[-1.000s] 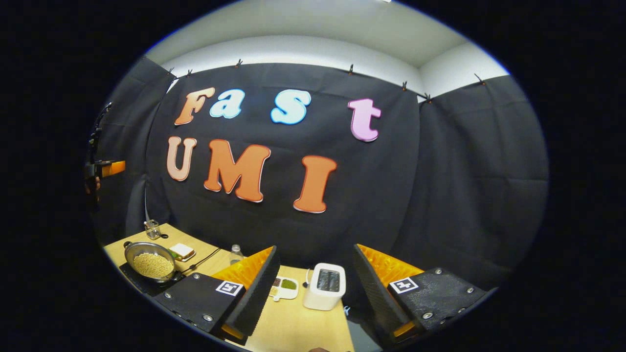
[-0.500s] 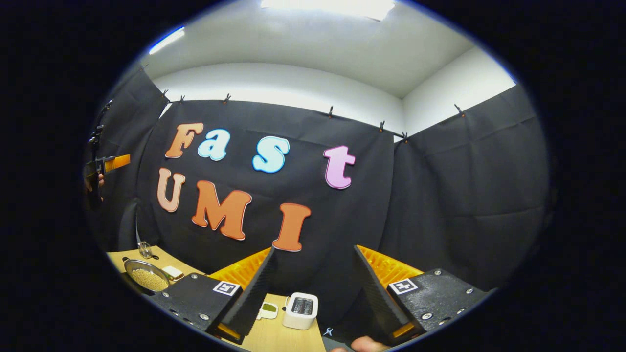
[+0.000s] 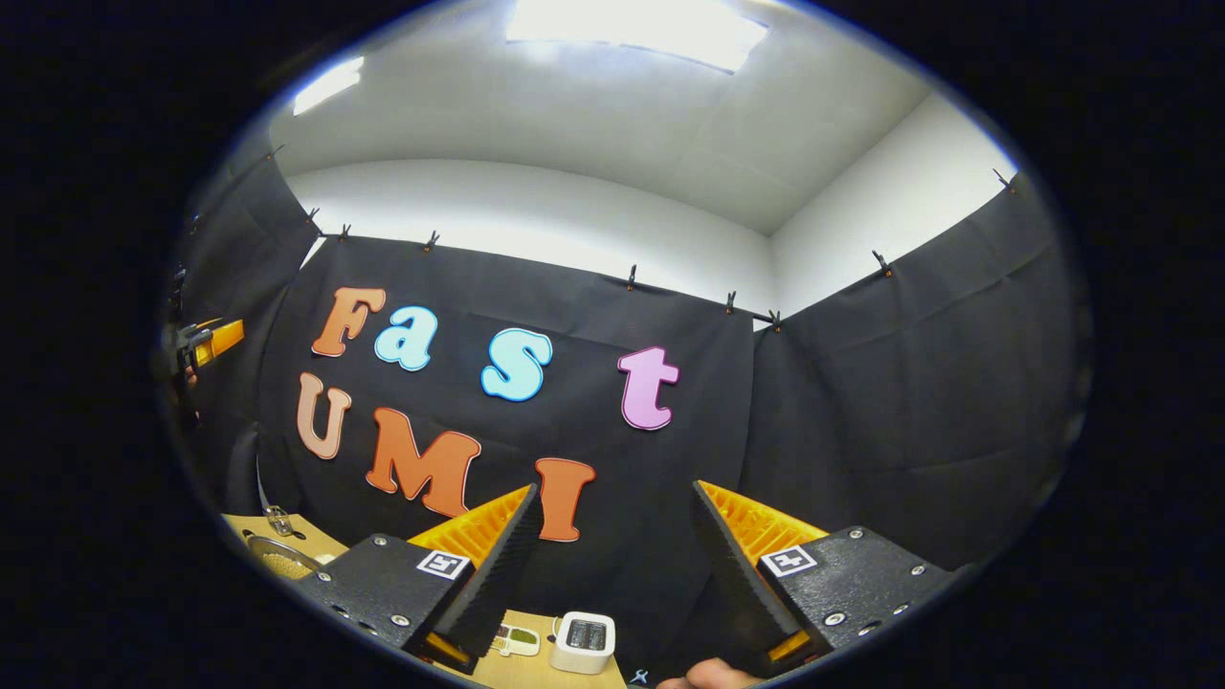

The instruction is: First push the handle of the pot to place it horizontally, then grasp the pot with both hands and set it on the induction cooktop.

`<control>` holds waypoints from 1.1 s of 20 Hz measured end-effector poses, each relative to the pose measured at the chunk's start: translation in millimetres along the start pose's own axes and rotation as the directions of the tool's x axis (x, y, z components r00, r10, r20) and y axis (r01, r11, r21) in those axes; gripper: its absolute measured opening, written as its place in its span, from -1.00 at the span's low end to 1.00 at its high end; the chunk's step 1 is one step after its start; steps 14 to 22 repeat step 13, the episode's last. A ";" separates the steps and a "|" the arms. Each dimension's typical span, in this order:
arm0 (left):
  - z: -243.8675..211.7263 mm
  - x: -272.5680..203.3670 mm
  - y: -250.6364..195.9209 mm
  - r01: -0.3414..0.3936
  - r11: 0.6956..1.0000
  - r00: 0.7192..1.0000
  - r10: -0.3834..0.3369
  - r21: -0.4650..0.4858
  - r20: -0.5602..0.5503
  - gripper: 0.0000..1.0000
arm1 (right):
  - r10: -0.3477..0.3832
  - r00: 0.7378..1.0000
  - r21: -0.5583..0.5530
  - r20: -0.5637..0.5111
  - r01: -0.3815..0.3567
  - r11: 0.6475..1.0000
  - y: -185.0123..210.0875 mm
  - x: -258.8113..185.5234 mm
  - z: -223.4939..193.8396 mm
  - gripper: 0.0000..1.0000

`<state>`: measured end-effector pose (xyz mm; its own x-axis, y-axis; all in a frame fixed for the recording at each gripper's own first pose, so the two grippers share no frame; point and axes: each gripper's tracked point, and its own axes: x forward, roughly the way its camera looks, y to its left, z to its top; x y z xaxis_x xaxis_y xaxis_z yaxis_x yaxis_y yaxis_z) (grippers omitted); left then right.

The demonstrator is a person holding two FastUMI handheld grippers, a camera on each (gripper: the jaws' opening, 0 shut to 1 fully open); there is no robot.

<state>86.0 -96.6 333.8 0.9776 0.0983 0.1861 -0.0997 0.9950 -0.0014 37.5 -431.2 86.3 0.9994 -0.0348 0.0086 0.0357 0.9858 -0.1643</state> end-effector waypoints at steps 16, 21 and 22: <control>-5.3 6.8 19.0 -0.023 0.999 0.999 0.024 -0.049 0.025 0.94 | 0.021 0.999 0.005 0.028 -0.021 1.000 24.0 19.1 8.4 0.90; -5.3 6.8 19.0 -0.023 0.999 0.999 0.024 -0.049 0.025 0.94 | 0.021 0.999 0.005 0.028 -0.021 1.000 24.0 19.1 8.4 0.90; -5.3 6.8 19.0 -0.023 0.999 0.999 0.024 -0.049 0.025 0.94 | 0.021 0.999 0.005 0.028 -0.021 1.000 24.0 19.1 8.4 0.90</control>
